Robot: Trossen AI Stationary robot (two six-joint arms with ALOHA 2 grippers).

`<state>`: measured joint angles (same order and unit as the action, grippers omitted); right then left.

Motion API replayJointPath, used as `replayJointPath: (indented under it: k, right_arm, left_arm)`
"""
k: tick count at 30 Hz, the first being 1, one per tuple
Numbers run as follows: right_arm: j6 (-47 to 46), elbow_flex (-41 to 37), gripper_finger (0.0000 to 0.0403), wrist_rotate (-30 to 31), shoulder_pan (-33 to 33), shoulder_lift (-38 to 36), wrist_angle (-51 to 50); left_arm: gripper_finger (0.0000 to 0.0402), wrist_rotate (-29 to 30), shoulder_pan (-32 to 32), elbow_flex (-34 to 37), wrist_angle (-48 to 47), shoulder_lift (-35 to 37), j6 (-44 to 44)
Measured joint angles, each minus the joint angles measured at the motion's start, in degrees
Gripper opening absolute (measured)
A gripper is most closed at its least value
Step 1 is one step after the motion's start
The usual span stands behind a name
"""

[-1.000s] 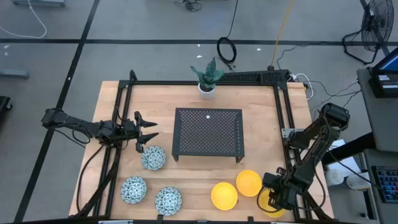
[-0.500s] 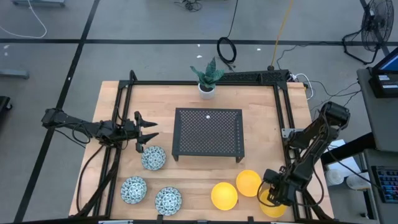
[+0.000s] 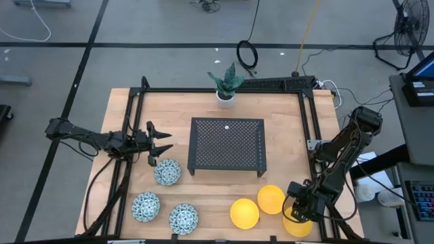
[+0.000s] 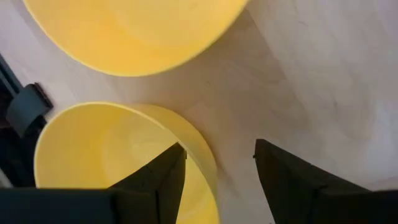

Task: Pick & Place Mini bowls
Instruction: Put the bottom right yellow bowl on the shelf

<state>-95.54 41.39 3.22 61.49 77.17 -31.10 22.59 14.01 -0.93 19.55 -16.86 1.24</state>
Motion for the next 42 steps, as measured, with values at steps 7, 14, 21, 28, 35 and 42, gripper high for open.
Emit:
replayJointPath:
  k: [7,14,21,28,35,42]
  right_arm:
    - [-0.14,0.00,0.0180,-0.02,0.00,0.00,-1.19]
    - [0.03,0.02,0.0180,-0.02,0.00,0.00,-1.34]
    - [0.20,0.02,0.0149,-0.24,0.00,0.00,-1.76]
    - [0.59,0.07,0.0086,-0.30,0.00,0.00,-1.76]
    - [0.67,0.09,0.0022,-4.39,-0.02,0.00,-1.69]
    - [2.11,0.09,0.0007,-4.98,-0.02,-0.02,1.47]
  left_arm:
    - [0.0212,0.00,0.01,0.00,0.00,0.00,-0.01]
    - [0.0212,0.00,0.00,0.00,0.00,0.00,0.01]
    - [0.0212,0.00,0.00,0.00,0.00,0.00,0.00]
    - [0.0212,0.00,0.00,0.00,0.00,0.00,0.00]
    - [0.0212,0.00,-0.01,0.00,0.00,0.00,0.00]
    - [0.0212,0.00,-0.01,0.00,-0.02,0.00,0.01]
